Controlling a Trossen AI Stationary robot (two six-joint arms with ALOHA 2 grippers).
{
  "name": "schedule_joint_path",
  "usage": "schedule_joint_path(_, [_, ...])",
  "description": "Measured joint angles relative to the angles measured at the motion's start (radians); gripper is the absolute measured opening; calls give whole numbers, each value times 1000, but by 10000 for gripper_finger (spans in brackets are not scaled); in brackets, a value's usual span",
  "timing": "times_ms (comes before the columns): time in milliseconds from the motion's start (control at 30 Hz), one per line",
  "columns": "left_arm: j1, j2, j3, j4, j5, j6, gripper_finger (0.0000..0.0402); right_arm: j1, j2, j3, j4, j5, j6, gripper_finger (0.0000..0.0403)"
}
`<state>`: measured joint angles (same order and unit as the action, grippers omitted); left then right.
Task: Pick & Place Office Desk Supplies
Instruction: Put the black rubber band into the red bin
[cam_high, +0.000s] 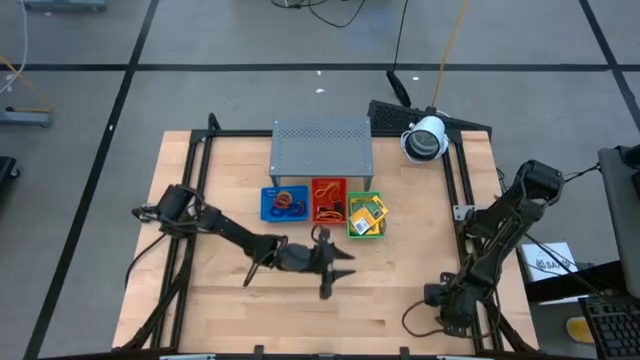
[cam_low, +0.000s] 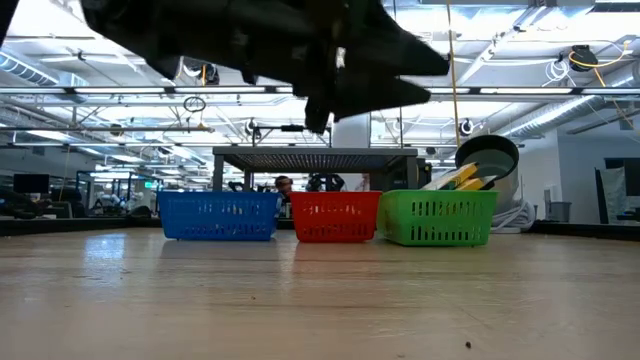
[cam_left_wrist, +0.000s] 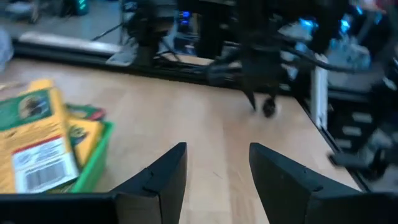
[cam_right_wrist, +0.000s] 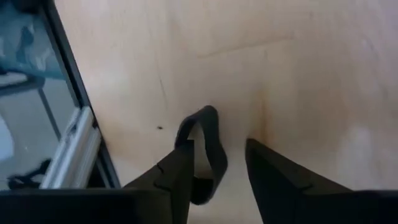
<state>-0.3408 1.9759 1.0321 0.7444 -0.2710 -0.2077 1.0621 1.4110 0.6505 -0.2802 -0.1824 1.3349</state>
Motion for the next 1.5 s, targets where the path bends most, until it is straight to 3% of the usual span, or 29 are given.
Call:
schedule_joint_path(200, [36,0,0,-13,-1,-160,182,-1,37,3,1,-25,-91,120])
schedule_joint_path(433, [16,0,0,-14,2,-164,182,0,39,2,-9,16,-89,86])
schedule_joint_path(600, [-6,0,0,-15,4,-157,182,0,36,1,-39,43,-45,14])
schedule_joint_path(733, [-22,0,0,-15,4,-155,182,-27,-15,-4,-86,56,-17,3])
schedule_joint_path(833, [-33,0,0,-15,4,-154,182,-57,-92,4,-138,144,-38,2])
schedule_joint_path(967, [-43,0,0,-11,4,-154,182,-123,-208,12,-169,302,-179,1])
schedule_joint_path(1100, [-48,-27,-1,-17,-4,-71,182,-213,-303,12,-136,586,-388,1])
schedule_joint_path(1300, [-46,-185,-1,-163,-64,93,182,-318,-331,11,134,951,-775,1])
schedule_joint_path(1400, [-48,-312,-1,-354,-91,102,182,-378,-303,-9,374,957,-984,1])
schedule_joint_path(1500, [-63,-425,0,-538,-128,83,182,-450,-258,-27,567,818,-1138,0])
